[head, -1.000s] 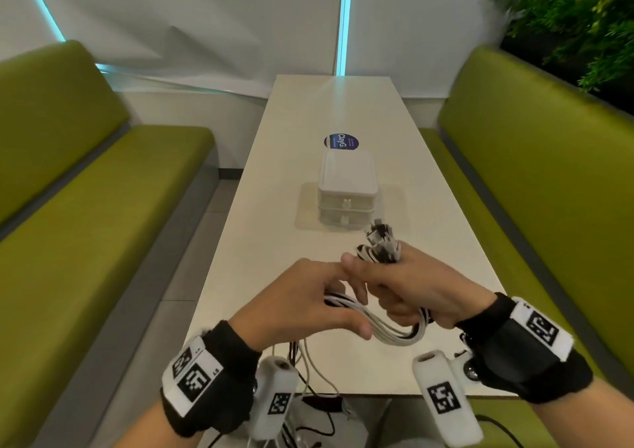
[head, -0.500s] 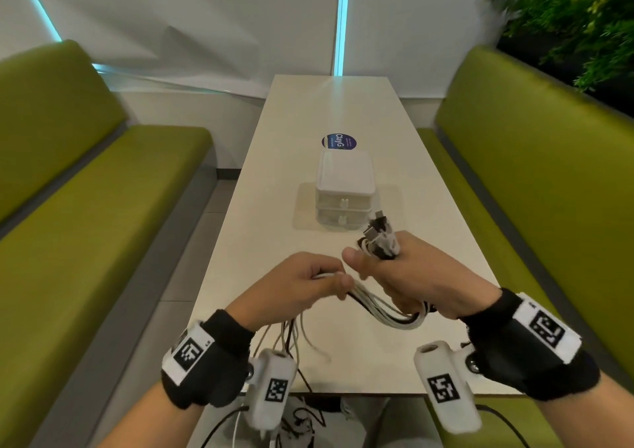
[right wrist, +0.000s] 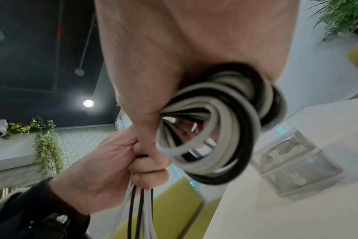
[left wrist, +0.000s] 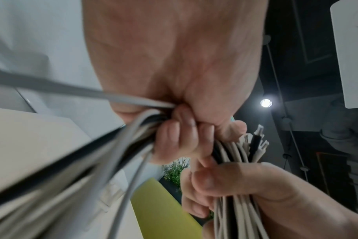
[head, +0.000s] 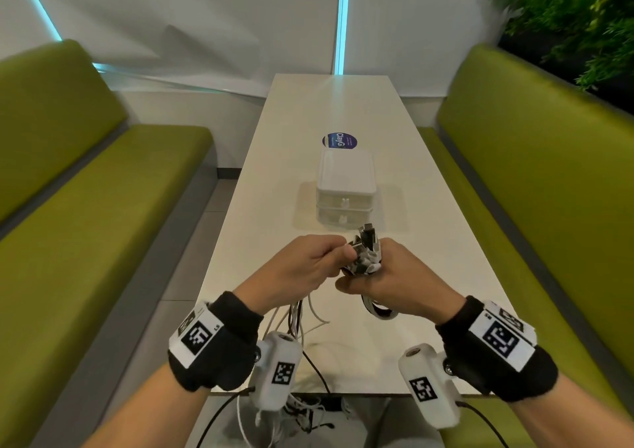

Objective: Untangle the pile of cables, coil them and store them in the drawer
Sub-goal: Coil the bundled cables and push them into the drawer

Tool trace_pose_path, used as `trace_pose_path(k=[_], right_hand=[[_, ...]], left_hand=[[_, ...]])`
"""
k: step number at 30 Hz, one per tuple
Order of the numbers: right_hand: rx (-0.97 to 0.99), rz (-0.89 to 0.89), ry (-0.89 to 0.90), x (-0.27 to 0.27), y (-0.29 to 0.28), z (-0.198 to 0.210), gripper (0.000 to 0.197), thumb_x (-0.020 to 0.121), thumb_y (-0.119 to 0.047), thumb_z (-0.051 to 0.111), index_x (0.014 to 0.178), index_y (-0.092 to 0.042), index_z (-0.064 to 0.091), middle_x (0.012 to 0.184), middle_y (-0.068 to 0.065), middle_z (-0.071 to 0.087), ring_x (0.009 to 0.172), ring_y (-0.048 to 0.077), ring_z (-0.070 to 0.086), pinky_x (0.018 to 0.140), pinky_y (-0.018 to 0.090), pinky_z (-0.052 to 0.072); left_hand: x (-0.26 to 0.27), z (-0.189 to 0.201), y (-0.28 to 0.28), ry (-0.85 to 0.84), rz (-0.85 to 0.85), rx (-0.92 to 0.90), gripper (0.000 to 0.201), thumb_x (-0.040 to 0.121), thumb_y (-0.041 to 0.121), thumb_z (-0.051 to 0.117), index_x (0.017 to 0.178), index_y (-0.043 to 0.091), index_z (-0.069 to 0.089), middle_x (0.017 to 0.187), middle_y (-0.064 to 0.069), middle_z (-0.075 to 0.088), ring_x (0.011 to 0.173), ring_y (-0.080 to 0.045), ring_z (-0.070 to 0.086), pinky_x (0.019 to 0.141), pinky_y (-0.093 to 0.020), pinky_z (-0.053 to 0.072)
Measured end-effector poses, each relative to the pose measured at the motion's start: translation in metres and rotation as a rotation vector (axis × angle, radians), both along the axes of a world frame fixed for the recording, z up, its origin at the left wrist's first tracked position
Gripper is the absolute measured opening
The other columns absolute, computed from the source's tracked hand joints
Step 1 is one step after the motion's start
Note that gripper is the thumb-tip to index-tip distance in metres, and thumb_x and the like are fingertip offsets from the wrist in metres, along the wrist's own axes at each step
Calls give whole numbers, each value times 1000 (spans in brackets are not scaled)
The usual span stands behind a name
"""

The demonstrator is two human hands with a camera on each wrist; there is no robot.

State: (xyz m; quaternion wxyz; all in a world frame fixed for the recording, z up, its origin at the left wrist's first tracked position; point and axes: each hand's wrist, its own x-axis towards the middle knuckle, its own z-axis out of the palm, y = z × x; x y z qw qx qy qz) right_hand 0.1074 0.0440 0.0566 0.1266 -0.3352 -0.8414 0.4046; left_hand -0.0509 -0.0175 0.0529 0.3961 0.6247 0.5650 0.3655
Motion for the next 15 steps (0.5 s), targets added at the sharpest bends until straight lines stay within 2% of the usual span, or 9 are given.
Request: trace_pose_path(k=[3, 5, 7, 9, 11, 12, 14, 15], right_hand=[[6, -4, 1, 0, 1, -4, 6, 80, -12, 68, 81, -10, 62, 73, 9, 63, 64, 22, 55, 68, 50, 49], [-44, 25, 22, -1, -1, -3, 6, 85, -10, 67, 81, -13, 63, 73, 4, 66, 68, 19, 61, 72, 44, 50], [-160, 55, 78, -2, -5, 1, 10, 90, -6, 61, 86, -14, 64, 77, 7, 72, 71, 15, 68, 76, 43, 54], [-341, 56, 132, -2, -8, 2, 11, 95, -3, 55, 101, -7, 63, 82, 17, 73, 66, 24, 70, 68, 42, 58], [-406, 48, 113, 1, -8, 5, 16, 97, -6, 53, 111, -3, 61, 71, 15, 70, 51, 28, 64, 57, 43, 54], [-382, 52, 81, 4, -6, 7, 16, 97, -10, 54, 109, -4, 62, 61, 11, 65, 44, 26, 59, 58, 47, 53], [-321, 82, 39, 8, -5, 17, 15, 97, -19, 57, 100, -5, 63, 50, 4, 57, 38, 24, 52, 69, 58, 53], [-318, 91, 39, 10, -4, 23, 18, 96, -23, 58, 94, -6, 63, 49, 3, 56, 36, 24, 50, 72, 57, 55]], left_hand=[[-2, -3, 0, 14, 9, 12, 40, 93, 41, 48, 70, 8, 43, 58, 8, 33, 46, -5, 27, 45, -17, 22], [-1, -6, 0, 51, 29, 47, 41, 89, 46, 49, 69, 12, 41, 57, 9, 35, 46, -5, 30, 46, -18, 23], [-2, -8, 1, 103, 52, 71, 33, 94, 40, 50, 73, 16, 43, 55, 11, 41, 45, -3, 36, 47, -17, 25], [-4, -9, 2, 41, 63, 63, 18, 97, 30, 51, 86, 20, 42, 54, 11, 46, 42, -1, 39, 45, -13, 27], [-3, -10, 0, -69, 44, 51, 17, 97, 28, 53, 95, 20, 37, 53, 11, 46, 42, -2, 35, 44, -14, 27], [-1, -10, -2, -115, 31, 51, 21, 94, 32, 54, 96, 20, 37, 51, 10, 45, 43, -5, 31, 44, -17, 26], [2, -7, -5, -191, 17, 53, 29, 87, 42, 53, 96, 18, 39, 52, 8, 49, 44, -10, 27, 42, -19, 23], [3, -5, -6, -225, 10, 53, 32, 87, 45, 50, 96, 15, 41, 55, 6, 54, 43, -9, 28, 41, -19, 23]])
